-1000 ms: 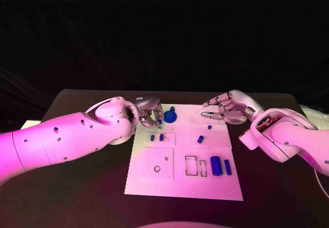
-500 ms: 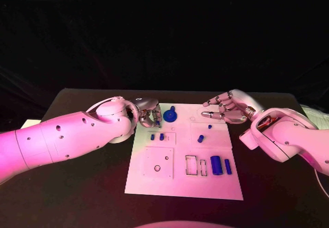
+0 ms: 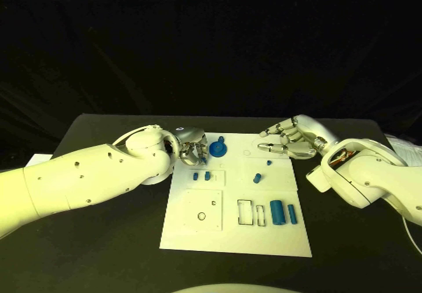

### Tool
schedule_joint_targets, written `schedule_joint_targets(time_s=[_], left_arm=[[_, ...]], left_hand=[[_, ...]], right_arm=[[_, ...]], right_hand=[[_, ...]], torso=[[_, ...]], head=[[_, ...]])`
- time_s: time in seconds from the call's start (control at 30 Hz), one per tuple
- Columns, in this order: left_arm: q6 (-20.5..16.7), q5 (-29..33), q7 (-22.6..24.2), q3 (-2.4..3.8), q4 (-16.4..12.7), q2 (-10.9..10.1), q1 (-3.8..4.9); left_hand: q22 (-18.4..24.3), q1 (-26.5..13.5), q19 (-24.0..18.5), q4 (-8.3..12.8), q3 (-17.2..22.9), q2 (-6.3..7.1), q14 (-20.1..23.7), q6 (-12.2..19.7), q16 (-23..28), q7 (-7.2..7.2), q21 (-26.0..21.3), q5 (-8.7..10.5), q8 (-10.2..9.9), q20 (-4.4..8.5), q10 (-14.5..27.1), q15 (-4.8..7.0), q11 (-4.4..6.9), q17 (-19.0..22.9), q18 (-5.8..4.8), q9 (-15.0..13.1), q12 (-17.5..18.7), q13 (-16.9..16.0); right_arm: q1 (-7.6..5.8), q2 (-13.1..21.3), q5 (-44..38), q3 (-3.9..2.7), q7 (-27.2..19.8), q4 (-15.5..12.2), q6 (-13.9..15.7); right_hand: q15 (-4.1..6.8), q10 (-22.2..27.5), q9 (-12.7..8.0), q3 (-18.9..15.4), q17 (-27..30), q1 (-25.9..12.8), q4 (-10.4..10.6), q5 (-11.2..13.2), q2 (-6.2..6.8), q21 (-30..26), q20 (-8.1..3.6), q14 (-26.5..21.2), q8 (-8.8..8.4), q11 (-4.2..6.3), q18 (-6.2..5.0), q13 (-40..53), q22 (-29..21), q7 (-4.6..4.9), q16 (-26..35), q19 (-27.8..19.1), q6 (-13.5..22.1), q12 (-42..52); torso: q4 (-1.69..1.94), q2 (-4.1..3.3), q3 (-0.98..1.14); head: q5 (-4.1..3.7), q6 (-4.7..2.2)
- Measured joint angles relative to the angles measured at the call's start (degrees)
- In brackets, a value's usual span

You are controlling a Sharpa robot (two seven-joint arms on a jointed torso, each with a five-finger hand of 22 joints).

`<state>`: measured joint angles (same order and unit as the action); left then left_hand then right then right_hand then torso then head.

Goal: Assemble the parts on the task board

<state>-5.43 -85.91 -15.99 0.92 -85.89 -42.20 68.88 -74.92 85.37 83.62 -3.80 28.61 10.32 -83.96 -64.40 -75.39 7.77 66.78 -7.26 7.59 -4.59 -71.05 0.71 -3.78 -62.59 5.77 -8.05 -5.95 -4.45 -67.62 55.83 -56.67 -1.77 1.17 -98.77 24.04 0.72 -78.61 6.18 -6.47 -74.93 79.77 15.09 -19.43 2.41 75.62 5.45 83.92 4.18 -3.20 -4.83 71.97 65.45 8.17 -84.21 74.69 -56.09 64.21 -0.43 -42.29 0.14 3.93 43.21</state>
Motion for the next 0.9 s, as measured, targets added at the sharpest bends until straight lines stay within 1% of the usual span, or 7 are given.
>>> schedule_joint_targets(time_s=[0.3,0.33,0.5,0.57,0.63,0.9], left_arm=[[0.7,0.1,-0.1,-0.13,0.1,0.3,-0.09],[0.7,0.1,-0.2,-0.14,0.2,0.3,-0.09],[1.1,0.1,-0.4,-0.16,0.2,0.4,-0.11],[1.3,0.1,-0.4,-0.17,0.3,0.4,-0.11],[1.4,0.1,-0.5,-0.17,0.4,0.5,-0.11],[1.6,0.2,-0.5,-0.16,0.9,0.9,-0.13]], left_hand=[[0.0,-0.1,0.0,0.0,0.0,-0.13,0.0,0.0,0.0,0.00,0.0,0.00,0.0,0.00,0.0,0.00,0.00,0.1,0.00,0.0,0.0,0.0],[0.0,-0.3,0.0,0.0,0.0,0.07,0.0,0.0,0.0,0.00,0.0,0.00,0.0,0.00,0.0,0.00,0.00,0.1,0.00,0.0,0.0,0.0],[0.0,-0.4,0.0,0.0,0.0,0.11,0.0,0.0,0.0,-0.01,0.0,0.00,0.0,0.00,0.0,0.00,0.00,0.1,0.00,0.0,0.0,0.0],[0.0,-0.4,0.0,0.0,0.0,0.11,0.0,0.0,0.0,-0.01,0.0,0.00,-0.1,0.00,-0.2,0.00,0.20,0.1,0.01,0.0,0.0,0.0],[0.0,-0.8,0.0,0.0,0.0,0.12,0.0,0.0,0.0,-0.01,0.0,0.45,-0.3,0.00,-0.2,0.00,0.21,0.1,0.00,0.0,0.3,-0.1],[0.0,-0.9,0.0,0.0,0.0,0.18,0.0,0.0,0.0,-0.01,0.0,0.68,-0.6,0.00,-0.2,0.00,0.22,0.2,0.01,0.2,0.6,-0.1]], right_arm=[[0.00,0.0,0.0,0.00,0.0,0.0,0.0],[0.00,0.0,0.0,0.00,0.0,0.0,0.0],[0.00,0.0,0.0,0.00,0.0,0.0,0.0],[0.00,0.0,0.0,0.00,0.0,0.0,0.0],[0.00,0.0,0.0,0.00,0.0,0.0,0.0],[0.00,0.0,0.0,0.00,0.0,0.0,0.0]], right_hand=[[0.00,0.0,0.0,0.0,0.0,0.0,0.0,0.0,0.00,0.0,0.00,0.0,0.00,0.00,0.00,0.0,0.0,0.00,0.0,0.0,0.0,0.0],[0.00,0.0,0.0,0.0,0.0,0.0,0.0,0.0,0.00,0.0,0.00,0.0,0.00,0.00,0.00,0.0,0.0,0.00,0.0,0.0,0.0,0.0],[0.00,0.0,0.0,0.0,0.0,0.0,0.0,0.0,0.00,0.0,0.00,0.0,0.00,0.00,0.00,0.0,0.0,0.00,0.0,0.0,0.0,0.0],[0.00,0.0,0.0,0.0,0.0,0.0,0.0,0.0,0.00,0.0,0.00,0.0,0.00,0.00,0.00,0.0,0.0,0.00,0.0,0.0,0.0,0.0],[0.00,0.0,0.0,0.0,0.0,0.0,0.0,0.0,0.00,0.0,0.00,0.0,0.00,0.00,0.00,0.0,0.0,0.00,0.0,0.0,0.0,0.0],[0.00,0.0,0.0,0.0,0.0,0.0,0.0,0.0,0.00,0.0,0.00,0.0,0.00,0.00,0.00,0.0,0.0,0.00,0.0,0.0,0.0,0.0]], torso=[[-0.01,0.01,0.02],[-0.01,0.01,0.02],[-0.01,0.01,0.02],[0.01,0.01,0.02],[0.02,0.01,0.02],[0.02,0.01,0.00]], head=[[-0.05,-0.02],[-0.06,0.02],[-0.07,0.07],[-0.07,0.10],[-0.08,0.11],[-0.08,0.10]])
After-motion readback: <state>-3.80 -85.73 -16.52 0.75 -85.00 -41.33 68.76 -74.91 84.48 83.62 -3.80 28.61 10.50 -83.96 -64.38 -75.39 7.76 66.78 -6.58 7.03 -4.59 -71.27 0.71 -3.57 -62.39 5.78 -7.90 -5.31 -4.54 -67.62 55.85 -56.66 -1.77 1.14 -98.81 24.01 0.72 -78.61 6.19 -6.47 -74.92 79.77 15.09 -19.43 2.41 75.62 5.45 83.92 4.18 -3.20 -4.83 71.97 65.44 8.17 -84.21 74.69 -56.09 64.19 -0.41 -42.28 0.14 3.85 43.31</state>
